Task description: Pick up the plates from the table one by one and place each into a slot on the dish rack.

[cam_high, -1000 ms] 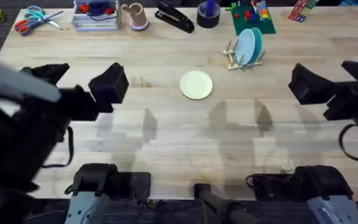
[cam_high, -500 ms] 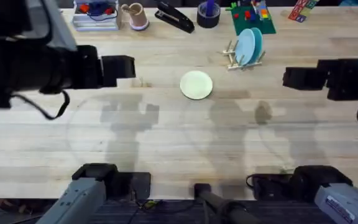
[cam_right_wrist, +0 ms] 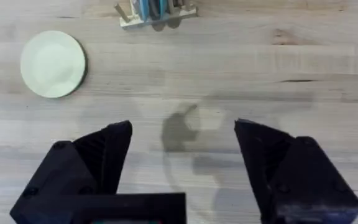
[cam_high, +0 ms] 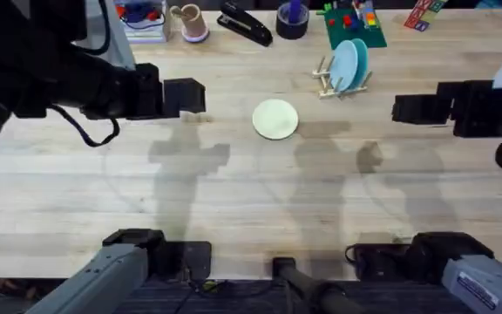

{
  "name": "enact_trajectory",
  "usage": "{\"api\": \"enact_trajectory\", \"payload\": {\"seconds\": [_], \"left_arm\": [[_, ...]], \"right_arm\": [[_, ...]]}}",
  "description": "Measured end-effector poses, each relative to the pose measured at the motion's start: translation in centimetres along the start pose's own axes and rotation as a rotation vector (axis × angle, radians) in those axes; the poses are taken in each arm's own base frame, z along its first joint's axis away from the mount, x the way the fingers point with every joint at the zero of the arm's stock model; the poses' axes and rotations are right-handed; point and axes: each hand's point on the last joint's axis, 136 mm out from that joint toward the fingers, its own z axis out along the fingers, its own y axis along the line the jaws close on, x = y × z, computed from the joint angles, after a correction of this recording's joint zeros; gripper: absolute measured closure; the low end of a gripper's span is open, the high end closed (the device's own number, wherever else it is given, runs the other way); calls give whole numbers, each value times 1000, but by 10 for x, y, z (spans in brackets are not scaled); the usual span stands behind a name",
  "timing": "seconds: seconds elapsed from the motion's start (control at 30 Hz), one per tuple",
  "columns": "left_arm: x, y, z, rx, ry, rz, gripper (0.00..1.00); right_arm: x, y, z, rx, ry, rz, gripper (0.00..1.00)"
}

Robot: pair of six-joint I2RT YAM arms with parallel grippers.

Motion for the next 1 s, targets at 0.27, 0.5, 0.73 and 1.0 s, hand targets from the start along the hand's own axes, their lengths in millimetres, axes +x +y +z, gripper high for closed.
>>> {"api": "enact_trajectory", "payload": {"seconds": [0.27,0.5,0.73,1.0], "left_arm": [[1,-14,-1,81,5,6,203],[-1,-30,-3,176,-1,19,957],[-21,-67,-14,395,-89,70,961],[-35,-99,-28,606,-139,118,961]], "right_arm": [[0,0,0,0,0,0,7],[0,0,0,0,0,0,7],[0,0,0,0,0,0,7],[0,0,0,0,0,0,7]]}}
